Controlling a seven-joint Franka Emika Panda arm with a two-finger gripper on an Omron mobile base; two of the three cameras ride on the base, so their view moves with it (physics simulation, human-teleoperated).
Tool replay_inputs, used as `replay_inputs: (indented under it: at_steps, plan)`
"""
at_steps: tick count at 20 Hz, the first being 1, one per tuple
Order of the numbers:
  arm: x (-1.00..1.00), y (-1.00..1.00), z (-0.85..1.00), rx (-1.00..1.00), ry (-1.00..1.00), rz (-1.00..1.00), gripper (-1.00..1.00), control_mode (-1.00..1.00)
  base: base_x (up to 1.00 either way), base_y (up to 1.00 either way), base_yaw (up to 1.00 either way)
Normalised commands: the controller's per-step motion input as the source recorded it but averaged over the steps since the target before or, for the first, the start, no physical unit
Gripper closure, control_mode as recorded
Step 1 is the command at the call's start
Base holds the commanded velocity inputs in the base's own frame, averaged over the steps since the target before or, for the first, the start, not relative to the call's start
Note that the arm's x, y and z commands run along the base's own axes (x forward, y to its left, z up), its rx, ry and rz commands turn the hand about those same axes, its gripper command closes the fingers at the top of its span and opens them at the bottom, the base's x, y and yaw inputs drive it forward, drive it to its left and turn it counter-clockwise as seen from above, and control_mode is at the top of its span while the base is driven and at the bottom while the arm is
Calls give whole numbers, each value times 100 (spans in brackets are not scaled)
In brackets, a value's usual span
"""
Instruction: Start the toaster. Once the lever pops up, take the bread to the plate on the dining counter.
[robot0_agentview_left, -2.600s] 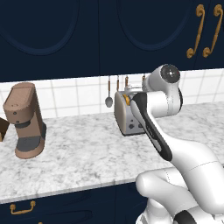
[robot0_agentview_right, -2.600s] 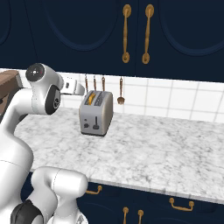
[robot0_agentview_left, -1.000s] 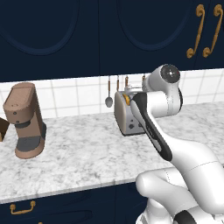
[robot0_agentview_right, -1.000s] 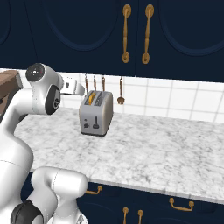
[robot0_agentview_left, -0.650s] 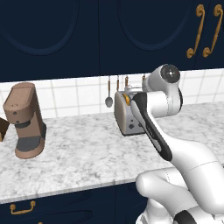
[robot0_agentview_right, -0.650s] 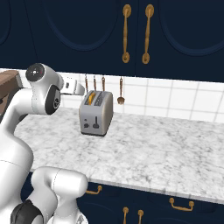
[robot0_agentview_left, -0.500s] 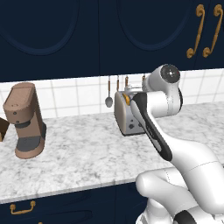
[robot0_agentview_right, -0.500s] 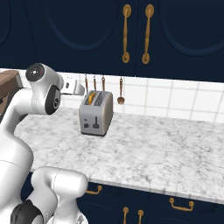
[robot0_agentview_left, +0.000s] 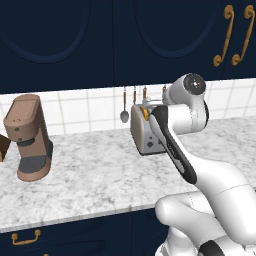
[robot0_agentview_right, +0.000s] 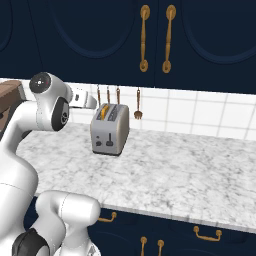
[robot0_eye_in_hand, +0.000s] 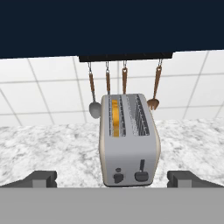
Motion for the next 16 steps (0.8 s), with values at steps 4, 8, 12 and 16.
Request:
replay_inputs:
  at_steps: [4,8,12,16]
  plan:
    - [0,0,0,0,0,0,-100,-100,0,0,0]
    - [0,0,0,0,0,0,-100,-100,0,0,0]
    - [0,0,0,0,0,0,-100,-100,0,0,0]
    - [0,0,0,0,0,0,-100,-100,0,0,0]
